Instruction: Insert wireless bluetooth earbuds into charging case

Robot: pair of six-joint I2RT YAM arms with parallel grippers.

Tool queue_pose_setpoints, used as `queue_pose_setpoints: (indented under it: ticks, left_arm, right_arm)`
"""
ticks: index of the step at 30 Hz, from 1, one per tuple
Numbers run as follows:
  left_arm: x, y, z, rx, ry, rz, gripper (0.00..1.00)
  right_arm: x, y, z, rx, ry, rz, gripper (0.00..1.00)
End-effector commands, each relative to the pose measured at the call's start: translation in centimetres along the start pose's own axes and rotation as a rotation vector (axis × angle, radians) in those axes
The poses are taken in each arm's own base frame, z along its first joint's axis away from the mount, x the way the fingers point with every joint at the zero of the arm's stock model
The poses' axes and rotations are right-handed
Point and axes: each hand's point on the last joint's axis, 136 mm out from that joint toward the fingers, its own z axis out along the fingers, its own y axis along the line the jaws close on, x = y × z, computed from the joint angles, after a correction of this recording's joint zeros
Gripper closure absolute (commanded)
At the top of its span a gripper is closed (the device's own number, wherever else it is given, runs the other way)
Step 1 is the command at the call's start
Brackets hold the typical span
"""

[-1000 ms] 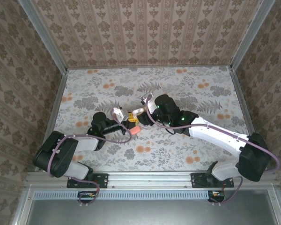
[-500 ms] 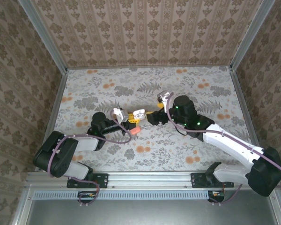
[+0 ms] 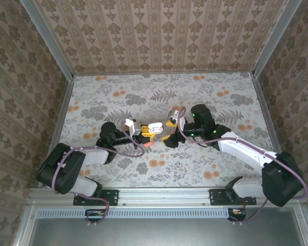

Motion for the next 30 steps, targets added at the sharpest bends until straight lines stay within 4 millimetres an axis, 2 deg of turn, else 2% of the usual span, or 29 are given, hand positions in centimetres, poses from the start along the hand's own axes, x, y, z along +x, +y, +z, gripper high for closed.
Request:
queue_pose_setpoints:
  ticks: [1,11,19,22,26,30]
  left_arm:
    - [-1.8,-0.7,0.3,0.051,-0.045,0.052,0.98]
    - [-1.7,-0.5,0.4,0.053,-0.039,0.037,0.98]
    - [-1.5,-0.2,0.4,0.033,-0.034,0.03,0.98]
    - [-1.4,-0.1,0.4,0.027,-0.031,0.03,0.98]
    - [-1.5,-0.2,0.4,0.04,-0.032,0.031,0.98]
    - [-1.6,-0.4,0.5,0.056,-0.036,0.029,0.98]
  right_arm:
    - [-2.7,1.2,0.1,-0.097,-0.079,-0.133,0.12]
    - [-4.2,2.5,0.8,-0.207,-0.111,-0.2,0.23]
    - [-4.2,4.5,-0.7,-0.252,-0.162,-0.293,0.4]
    - [-3.7,5.0,-1.4,-0.245,-0.153,-0.303,0.42]
    - [-2.9,3.6,-1.5,-0.158,-0.121,-0.297,0.42]
    - [-2.9,1.6,-0.7,-0.08,-0.099,-0.297,0.37]
